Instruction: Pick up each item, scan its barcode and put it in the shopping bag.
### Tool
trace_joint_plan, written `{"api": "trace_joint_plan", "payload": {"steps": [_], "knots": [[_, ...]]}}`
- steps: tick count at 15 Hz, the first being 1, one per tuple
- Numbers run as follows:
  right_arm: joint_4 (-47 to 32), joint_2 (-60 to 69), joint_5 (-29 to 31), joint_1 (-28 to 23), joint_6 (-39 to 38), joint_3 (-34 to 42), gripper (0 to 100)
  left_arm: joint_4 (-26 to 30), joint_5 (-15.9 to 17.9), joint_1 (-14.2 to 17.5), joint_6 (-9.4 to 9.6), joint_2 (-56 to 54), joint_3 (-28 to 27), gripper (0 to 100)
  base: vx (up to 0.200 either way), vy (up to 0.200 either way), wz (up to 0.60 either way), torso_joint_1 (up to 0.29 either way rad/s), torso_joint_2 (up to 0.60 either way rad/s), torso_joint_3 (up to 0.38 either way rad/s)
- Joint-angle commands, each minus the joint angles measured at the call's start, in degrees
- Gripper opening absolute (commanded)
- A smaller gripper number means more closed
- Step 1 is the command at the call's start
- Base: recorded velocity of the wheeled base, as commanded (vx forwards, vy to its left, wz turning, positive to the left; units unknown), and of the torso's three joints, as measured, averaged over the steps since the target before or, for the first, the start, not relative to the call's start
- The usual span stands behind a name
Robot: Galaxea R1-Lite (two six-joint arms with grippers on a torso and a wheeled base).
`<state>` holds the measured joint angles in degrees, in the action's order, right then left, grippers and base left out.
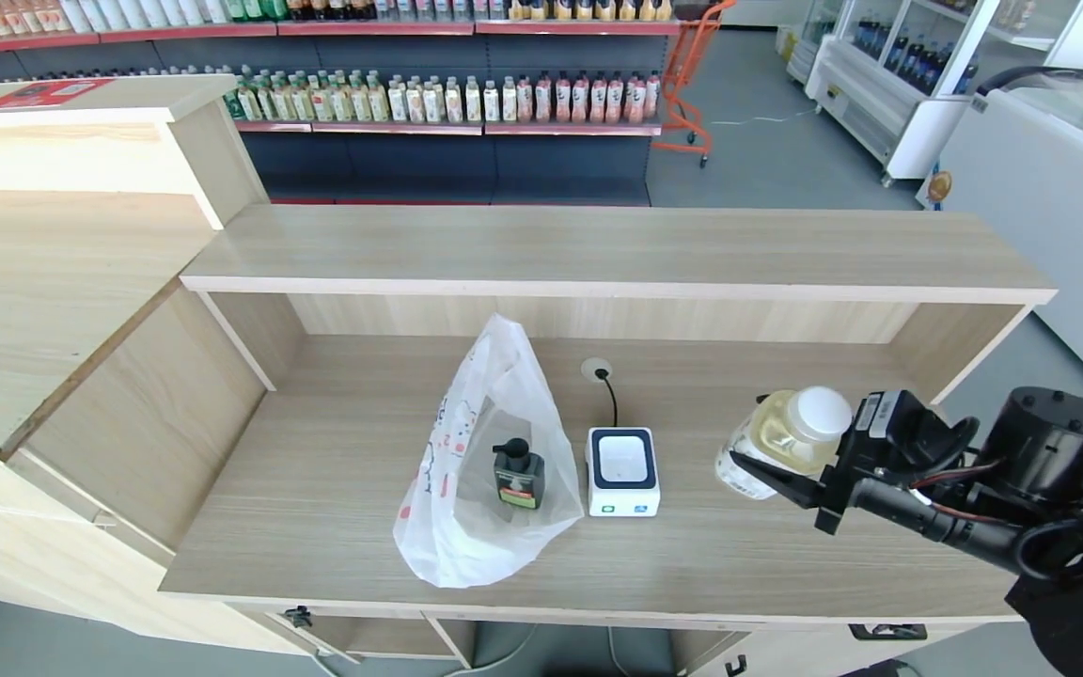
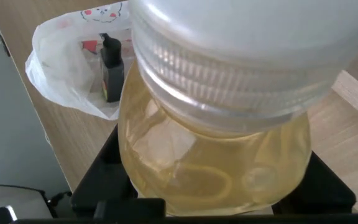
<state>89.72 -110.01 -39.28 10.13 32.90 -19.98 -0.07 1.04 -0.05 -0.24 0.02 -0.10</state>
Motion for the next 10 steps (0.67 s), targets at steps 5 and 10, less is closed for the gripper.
{"api": "trace_joint_plan", "payload": {"steps": [5,10], "knots": [[0.3,-15.6,-7.2,0.2,0.9,-16.2,0,0.0,0.0,0.0,-0.02,0.0,0.0,100,0.000,0.000,0.00,0.000,0.00,0.000],[0.3,-21.4,-13.4,0.9,5.7,-19.0,0,0.0,0.0,0.0,-0.02,0.0,0.0,100,0.000,0.000,0.00,0.000,0.00,0.000]]}}
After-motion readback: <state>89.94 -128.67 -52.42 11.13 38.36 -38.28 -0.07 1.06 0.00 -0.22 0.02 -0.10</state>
